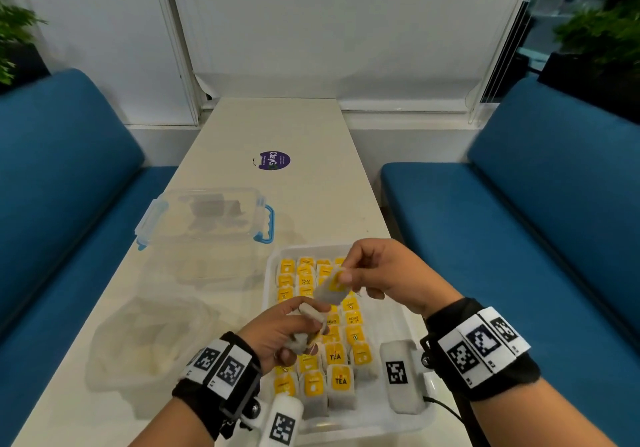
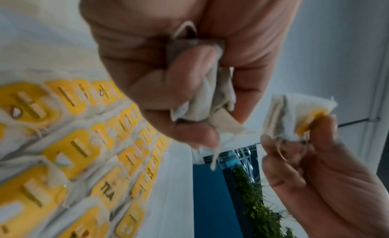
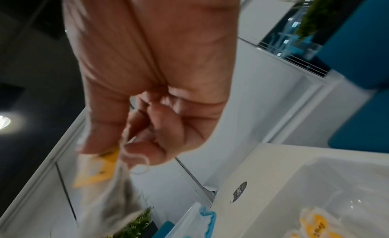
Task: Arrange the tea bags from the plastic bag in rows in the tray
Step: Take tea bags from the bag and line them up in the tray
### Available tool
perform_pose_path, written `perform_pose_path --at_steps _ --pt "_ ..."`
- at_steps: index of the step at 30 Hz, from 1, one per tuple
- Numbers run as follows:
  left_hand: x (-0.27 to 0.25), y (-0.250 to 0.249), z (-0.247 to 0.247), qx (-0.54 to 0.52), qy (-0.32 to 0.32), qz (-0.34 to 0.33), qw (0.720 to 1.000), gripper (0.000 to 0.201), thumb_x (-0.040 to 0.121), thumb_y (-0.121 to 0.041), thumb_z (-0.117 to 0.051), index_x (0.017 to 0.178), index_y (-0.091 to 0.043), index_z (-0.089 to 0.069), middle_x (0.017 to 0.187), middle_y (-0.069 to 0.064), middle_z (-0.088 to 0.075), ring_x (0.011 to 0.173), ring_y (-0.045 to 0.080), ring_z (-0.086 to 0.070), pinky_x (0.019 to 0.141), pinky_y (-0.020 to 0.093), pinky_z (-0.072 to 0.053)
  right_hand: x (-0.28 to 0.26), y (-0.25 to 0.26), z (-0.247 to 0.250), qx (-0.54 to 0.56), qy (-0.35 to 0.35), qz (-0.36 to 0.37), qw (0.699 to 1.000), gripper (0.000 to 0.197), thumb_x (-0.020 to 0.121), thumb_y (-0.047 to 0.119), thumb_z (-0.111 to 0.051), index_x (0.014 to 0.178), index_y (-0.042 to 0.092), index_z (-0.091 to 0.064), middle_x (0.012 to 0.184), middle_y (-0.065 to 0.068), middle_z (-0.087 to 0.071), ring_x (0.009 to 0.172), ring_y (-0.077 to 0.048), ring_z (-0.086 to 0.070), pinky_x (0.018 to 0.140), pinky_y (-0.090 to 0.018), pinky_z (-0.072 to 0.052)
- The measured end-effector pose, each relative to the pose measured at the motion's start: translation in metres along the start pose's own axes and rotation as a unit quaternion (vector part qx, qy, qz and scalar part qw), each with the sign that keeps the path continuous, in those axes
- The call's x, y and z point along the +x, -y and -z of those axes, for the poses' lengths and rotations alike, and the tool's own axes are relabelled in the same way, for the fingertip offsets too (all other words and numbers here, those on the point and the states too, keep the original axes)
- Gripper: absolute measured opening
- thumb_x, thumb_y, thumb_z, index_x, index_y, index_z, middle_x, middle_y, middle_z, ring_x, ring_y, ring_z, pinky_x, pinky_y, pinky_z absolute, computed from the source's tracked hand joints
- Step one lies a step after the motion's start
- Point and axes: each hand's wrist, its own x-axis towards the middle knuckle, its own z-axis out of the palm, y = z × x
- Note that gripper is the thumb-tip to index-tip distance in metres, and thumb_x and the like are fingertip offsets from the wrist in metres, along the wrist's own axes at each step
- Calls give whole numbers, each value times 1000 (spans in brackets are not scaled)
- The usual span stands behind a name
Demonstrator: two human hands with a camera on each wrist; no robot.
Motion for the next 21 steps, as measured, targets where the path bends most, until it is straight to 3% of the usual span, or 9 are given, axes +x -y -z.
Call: perform_pose_path --at_steps 2,7,10,14,19,21 --pt "1 1 6 -9 -35 -9 999 19 88 -3 -52 99 -17 -61 78 7 -64 46 16 -56 35 10 -22 3 -7 0 -51 -44 -23 997 18 82 6 -69 71 12 -56 56 4 -61 46 -3 -51 45 -15 -40" --pt "2 3 14 -51 -65 -19 996 20 89 -2 -51 101 -15 -61 81 9 -60 44 15 -56 34 9 -24 7 -21 1 -106 -75 -85 988 18 86 14 -67 73 14 -53 63 -3 -61 46 -2 -50 47 -11 -39" --pt "4 4 14 -60 -72 -21 995 21 89 -2 -50 101 -16 -61 80 8 -61 45 15 -56 33 9 -24 9 -27 2 -162 -88 -107 977 19 87 15 -65 73 16 -52 65 2 -58 52 -3 -49 50 -12 -41" --pt "5 5 13 -67 -70 -21 995 21 90 -2 -49 101 -16 -61 80 8 -61 47 15 -57 33 9 -24 8 -40 -3 -306 9 -160 938 23 88 15 -61 70 22 -49 70 10 -51 60 -4 -47 54 -16 -37" --pt "7 8 12 -78 -70 -23 994 20 90 -3 -51 100 -17 -61 78 6 -62 47 15 -58 34 9 -24 -2 -59 -15 -392 167 -202 882 8 90 16 -58 84 18 -53 70 11 -48 58 -2 -45 55 -14 -36" --pt "8 9 11 -84 -71 -24 994 21 90 -3 -51 100 -17 -61 78 6 -62 48 15 -58 34 9 -24 -3 -67 -22 -403 208 -217 865 13 89 16 -59 80 20 -52 67 9 -50 57 -4 -45 56 -16 -36"
